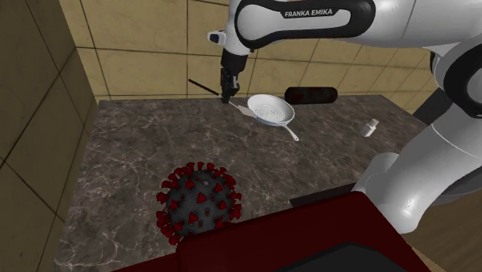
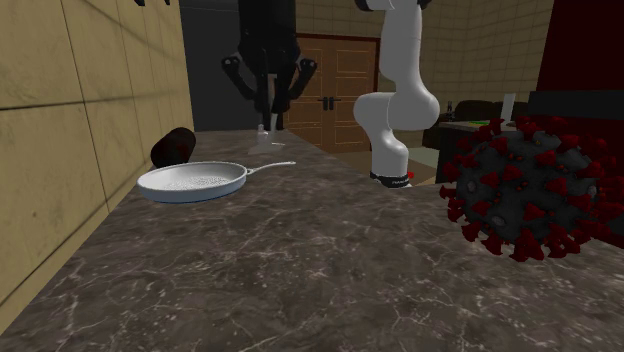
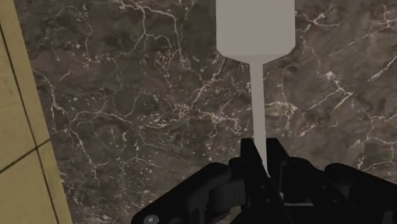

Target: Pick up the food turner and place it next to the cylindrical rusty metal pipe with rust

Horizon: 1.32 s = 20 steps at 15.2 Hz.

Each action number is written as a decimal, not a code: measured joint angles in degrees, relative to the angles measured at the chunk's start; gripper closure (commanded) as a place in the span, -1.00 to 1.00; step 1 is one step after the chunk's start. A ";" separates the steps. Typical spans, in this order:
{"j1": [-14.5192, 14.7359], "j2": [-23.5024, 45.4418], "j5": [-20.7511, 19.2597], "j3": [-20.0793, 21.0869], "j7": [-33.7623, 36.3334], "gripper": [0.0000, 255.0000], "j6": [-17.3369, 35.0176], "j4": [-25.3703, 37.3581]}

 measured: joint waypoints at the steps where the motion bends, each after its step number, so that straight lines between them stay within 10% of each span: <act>1: -0.60 -1.19 0.01 -0.66 -1.28 1.00 0.50 -1.71; 20: -11.40 -17.02 -4.68 -15.24 -24.26 1.00 -0.89 -16.98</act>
